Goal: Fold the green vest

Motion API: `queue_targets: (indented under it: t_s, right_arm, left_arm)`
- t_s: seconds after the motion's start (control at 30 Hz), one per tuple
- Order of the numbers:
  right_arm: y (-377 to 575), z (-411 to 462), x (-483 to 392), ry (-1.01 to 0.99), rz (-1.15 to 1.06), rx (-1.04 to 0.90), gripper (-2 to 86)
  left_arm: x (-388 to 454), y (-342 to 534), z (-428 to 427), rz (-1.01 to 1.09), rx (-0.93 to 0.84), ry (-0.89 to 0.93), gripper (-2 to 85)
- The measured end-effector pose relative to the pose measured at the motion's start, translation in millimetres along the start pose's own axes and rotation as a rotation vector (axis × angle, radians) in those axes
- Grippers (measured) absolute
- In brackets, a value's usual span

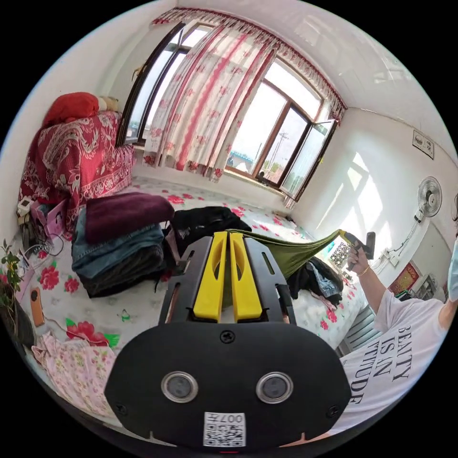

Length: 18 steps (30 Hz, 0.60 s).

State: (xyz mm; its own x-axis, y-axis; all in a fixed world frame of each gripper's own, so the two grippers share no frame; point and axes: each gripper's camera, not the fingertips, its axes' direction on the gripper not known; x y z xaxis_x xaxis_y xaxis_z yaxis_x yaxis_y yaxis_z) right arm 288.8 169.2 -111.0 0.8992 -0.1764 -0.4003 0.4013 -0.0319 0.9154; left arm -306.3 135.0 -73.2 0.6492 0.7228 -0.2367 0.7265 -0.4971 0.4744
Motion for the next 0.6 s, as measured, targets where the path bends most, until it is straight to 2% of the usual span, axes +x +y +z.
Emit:
queue_targets:
  t_s: [0.13,0.27,0.47,0.6]
  right_arm:
    - [-10,-55,-46,-0.054,-0.138,0.075,-0.3]
    - [33,-108,-66,-0.078,-0.171,0.057,-0.3]
    - [123,-142,-64,-0.062,-0.11,-0.079,-0.3]
    - [203,-129,-52,0.038,0.003,-0.236,-0.3]
  left_arm:
    - [36,0,-78,0.072,0.098,0.014,-1.0]
    - [53,40,-124,0.092,0.09,0.049,-1.0]
    - [65,143,-144,0.062,-0.065,0.021,-0.9]
    - [58,240,-122,-0.038,-0.277,-0.08,-0.9]
